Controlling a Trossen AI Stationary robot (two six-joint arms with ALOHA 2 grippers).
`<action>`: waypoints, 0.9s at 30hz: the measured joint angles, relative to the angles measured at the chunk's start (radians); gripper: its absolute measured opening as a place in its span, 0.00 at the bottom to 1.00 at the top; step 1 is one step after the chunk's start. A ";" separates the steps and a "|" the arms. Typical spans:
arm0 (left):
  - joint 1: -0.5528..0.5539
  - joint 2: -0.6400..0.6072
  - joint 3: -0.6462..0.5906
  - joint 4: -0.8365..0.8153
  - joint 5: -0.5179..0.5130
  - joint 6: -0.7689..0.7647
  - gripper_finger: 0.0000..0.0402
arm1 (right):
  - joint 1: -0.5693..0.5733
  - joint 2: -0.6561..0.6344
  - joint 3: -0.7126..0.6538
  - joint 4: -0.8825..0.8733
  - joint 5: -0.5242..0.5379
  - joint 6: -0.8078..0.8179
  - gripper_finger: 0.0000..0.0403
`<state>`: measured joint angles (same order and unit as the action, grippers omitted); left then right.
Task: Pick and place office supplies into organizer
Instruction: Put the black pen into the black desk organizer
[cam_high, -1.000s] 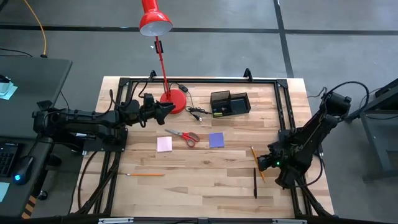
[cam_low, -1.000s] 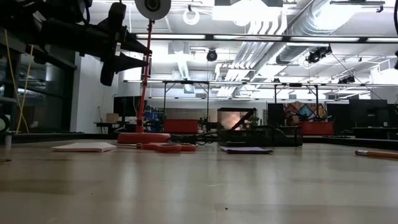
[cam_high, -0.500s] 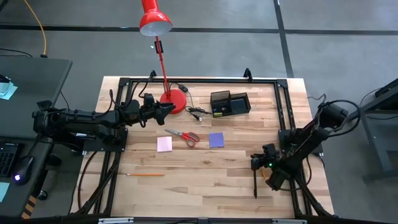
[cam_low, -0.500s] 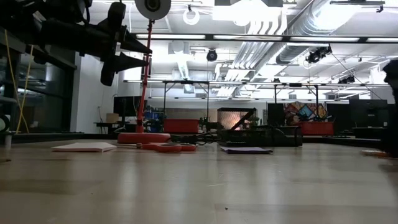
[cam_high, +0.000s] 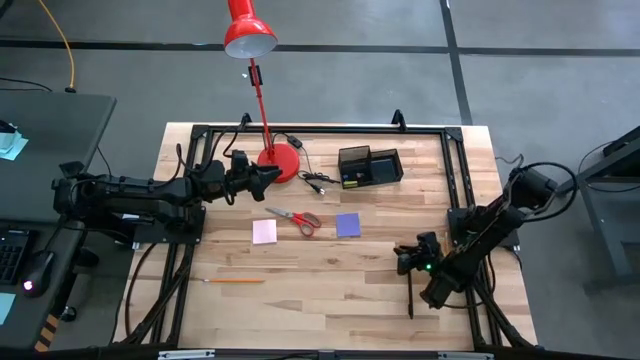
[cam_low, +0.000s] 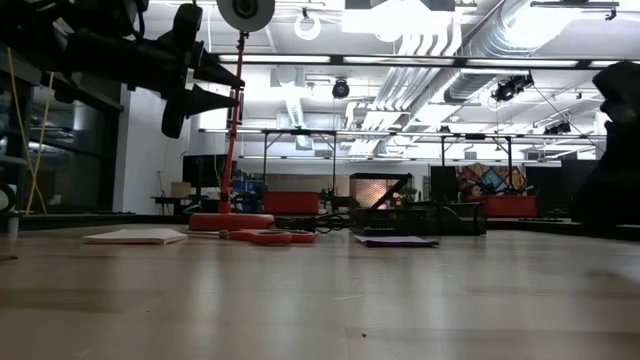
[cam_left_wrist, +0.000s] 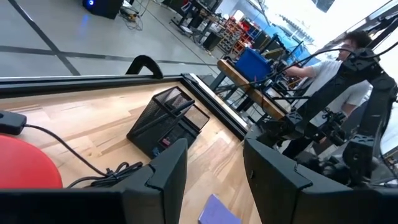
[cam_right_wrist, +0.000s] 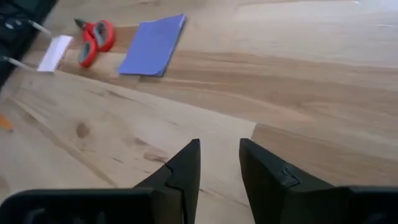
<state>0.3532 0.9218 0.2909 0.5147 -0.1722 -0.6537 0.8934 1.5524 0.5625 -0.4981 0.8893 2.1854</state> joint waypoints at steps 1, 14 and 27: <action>0.000 0.000 0.000 -0.006 0.000 0.000 0.36 | -0.007 0.000 0.012 0.000 -0.009 -0.018 0.26; 0.000 0.000 0.000 -0.044 0.007 0.002 0.36 | -0.036 0.000 0.195 -0.026 -0.273 -0.102 0.26; 0.000 0.000 0.000 -0.046 0.073 0.022 0.36 | -0.036 -0.002 0.510 -0.483 -0.602 -0.006 0.26</action>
<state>0.3534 0.9218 0.2909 0.4686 -0.0996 -0.6314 0.8577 1.5501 1.0727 -0.9816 0.2869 2.1794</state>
